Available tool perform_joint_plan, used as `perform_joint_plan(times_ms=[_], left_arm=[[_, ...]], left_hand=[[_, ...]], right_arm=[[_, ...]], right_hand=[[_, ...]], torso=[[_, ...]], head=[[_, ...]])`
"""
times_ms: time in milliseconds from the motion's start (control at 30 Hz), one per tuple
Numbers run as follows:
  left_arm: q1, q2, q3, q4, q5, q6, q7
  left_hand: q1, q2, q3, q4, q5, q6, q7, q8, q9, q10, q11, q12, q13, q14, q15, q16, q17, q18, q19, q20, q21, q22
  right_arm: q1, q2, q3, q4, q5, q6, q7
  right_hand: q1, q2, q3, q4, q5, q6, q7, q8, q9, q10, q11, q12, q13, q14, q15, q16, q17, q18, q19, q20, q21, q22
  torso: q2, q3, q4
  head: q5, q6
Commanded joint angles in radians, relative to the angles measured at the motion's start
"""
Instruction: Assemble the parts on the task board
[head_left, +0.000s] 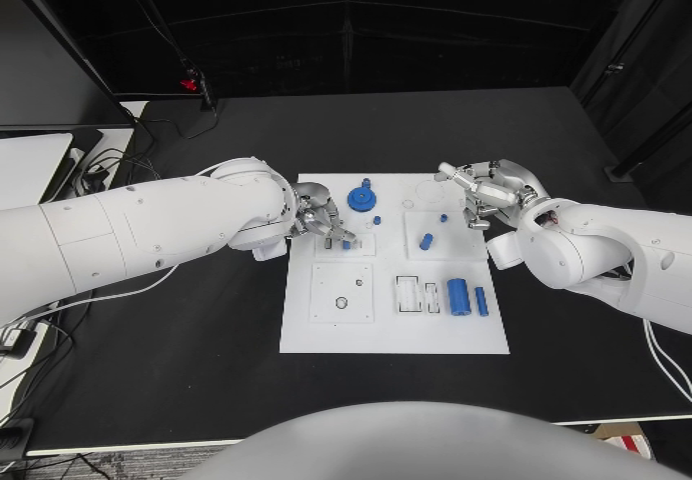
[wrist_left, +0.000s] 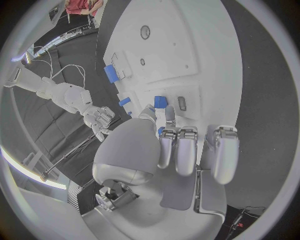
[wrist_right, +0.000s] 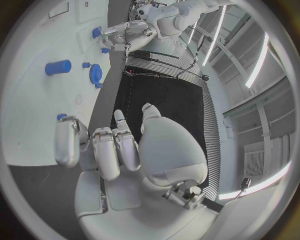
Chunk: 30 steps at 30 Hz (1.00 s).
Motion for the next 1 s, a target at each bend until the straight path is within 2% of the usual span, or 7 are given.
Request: perform_joint_plan(times_ms=[33,400,667,1000], left_arm=[[0.001,0.002,0.001,-0.004,0.001,-0.015,-0.009],[0.0,0.004,0.001,-0.011,0.001,-0.007,-0.013],[0.0,-0.005,0.001,-0.011,0.001,-0.022,0.007],[-0.005,0.012,0.001,-0.031,0.001,-0.035,0.021]], left_hand=[[0.023,0.008,-0.005,-0.001,-0.004,0.008,-0.002,0.0,-0.002,0.103,-0.009,-0.001,0.26,0.103,-0.006,0.001,0.263,-0.007,0.106,-0.004,0.003,0.263],[0.092,0.019,-0.005,-0.002,0.0,0.017,-0.009,-0.001,-0.01,0.103,-0.016,-0.001,0.26,0.103,-0.012,0.001,0.263,-0.007,0.106,-0.01,0.003,0.263],[0.046,0.022,-0.055,0.002,-0.016,0.023,-0.002,-0.005,-0.018,0.103,-0.011,-0.001,0.26,0.103,-0.009,0.001,0.263,-0.007,0.106,-0.01,0.003,0.263],[0.043,0.029,-0.062,0.001,-0.029,0.025,-0.003,-0.004,-0.018,0.103,-0.011,-0.001,0.26,0.103,-0.009,0.001,0.263,-0.007,0.106,-0.009,0.003,0.263]], right_arm=[[0.001,0.001,0.0,0.002,0.002,0.011,0.003],[0.0,0.003,0.0,0.001,0.002,0.013,0.002],[-0.001,0.002,0.0,0.0,0.002,0.013,0.001],[-0.002,0.006,0.0,-0.001,0.002,0.017,-0.001]], right_hand=[[0.006,0.0,-0.008,0.0,0.002,-0.007,0.018,0.003,0.001,0.104,0.01,0.003,0.263,0.104,0.004,0.002,0.263,0.01,-0.006,-0.001,-0.006,0.178],[0.006,0.0,-0.008,0.0,0.002,-0.007,0.018,0.003,0.001,0.104,0.01,0.003,0.263,0.104,0.004,0.002,0.263,0.01,-0.006,-0.001,-0.006,0.178],[0.006,0.0,-0.008,0.0,0.002,-0.007,0.018,0.003,0.001,0.104,0.01,0.003,0.263,0.104,0.004,0.002,0.263,0.01,-0.006,-0.001,-0.006,0.178],[0.007,0.002,-0.009,0.0,0.003,-0.008,0.018,0.006,0.002,0.104,0.01,0.003,0.263,0.104,0.004,0.002,0.263,0.01,-0.007,0.0,-0.007,0.178]], torso=[[0.0,0.0002,0.0004],[0.0,-0.0004,-0.0003],[0.0,0.0002,0.0005],[0.0,-0.0001,-0.001]], head=[[0.001,-0.001],[0.003,-0.002],[0.0,-0.002],[0.002,-0.001]])
